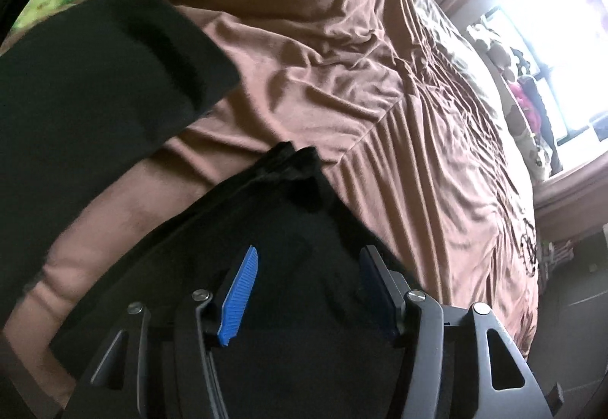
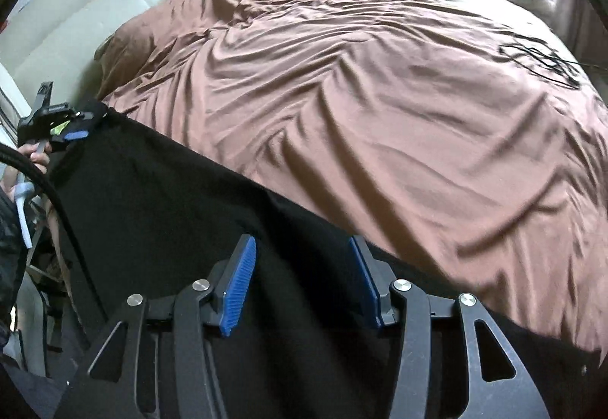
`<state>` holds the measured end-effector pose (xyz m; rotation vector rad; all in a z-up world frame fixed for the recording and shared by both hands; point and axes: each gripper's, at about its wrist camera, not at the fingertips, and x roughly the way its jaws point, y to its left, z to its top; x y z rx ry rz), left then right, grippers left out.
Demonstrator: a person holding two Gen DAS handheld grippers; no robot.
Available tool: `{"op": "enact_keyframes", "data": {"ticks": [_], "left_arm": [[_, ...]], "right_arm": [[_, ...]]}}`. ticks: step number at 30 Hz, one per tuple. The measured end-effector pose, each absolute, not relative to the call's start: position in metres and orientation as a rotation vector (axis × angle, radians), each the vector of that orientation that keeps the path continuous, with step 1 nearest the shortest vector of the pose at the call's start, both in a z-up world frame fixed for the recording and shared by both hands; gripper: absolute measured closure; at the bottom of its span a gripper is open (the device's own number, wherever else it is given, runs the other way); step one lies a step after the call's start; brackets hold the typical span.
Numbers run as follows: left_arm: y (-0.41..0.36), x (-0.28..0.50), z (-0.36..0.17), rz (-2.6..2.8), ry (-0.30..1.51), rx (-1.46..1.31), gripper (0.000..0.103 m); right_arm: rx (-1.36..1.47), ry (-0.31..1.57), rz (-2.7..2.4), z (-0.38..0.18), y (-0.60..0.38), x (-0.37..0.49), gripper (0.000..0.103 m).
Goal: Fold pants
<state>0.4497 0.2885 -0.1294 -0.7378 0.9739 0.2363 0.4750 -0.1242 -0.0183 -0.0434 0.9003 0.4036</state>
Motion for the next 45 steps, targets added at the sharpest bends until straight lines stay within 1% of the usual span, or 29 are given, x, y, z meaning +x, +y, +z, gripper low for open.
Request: {"op": "enact_keyframes", "data": {"ticks": [12, 22, 28, 33, 34, 35, 36, 37, 38, 45], "left_arm": [[0.302, 0.379, -0.128, 0.247, 0.973, -0.739, 0.045], [0.322, 0.321, -0.140, 0.289, 0.962, -0.738, 0.045], [0.322, 0.306, -0.151, 0.283, 0.962, -0.783, 0.045], [0.320, 0.308, -0.161, 0.295, 0.962, -0.799, 0.045], [0.321, 0.309, -0.162, 0.298, 0.958, -0.801, 0.047], [0.321, 0.310, -0.162, 0.299, 0.949, -0.798, 0.056], [0.320, 0.311, -0.161, 0.305, 0.945, -0.789, 0.069], [0.320, 0.312, -0.162, 0.321, 0.948, -0.777, 0.079], [0.321, 0.312, -0.162, 0.337, 0.953, -0.773, 0.102], [0.327, 0.298, -0.165, 0.367, 0.921, -0.809, 0.101]], "right_arm": [[0.073, 0.878, 0.317, -0.010, -0.183, 0.391, 0.055], [0.197, 0.873, 0.189, -0.014, -0.243, 0.321, 0.055], [0.301, 0.842, 0.094, -0.012, -0.279, 0.274, 0.055], [0.366, 0.825, 0.016, -0.015, -0.305, 0.232, 0.055], [0.378, 0.828, -0.003, -0.016, -0.310, 0.222, 0.055], [0.389, 0.830, -0.013, -0.018, -0.315, 0.216, 0.055], [0.395, 0.831, -0.021, -0.018, -0.316, 0.211, 0.055], [0.404, 0.830, -0.035, -0.019, -0.321, 0.203, 0.055], [0.413, 0.828, -0.045, -0.019, -0.325, 0.197, 0.055], [0.472, 0.825, -0.127, -0.022, -0.347, 0.163, 0.055]]}}
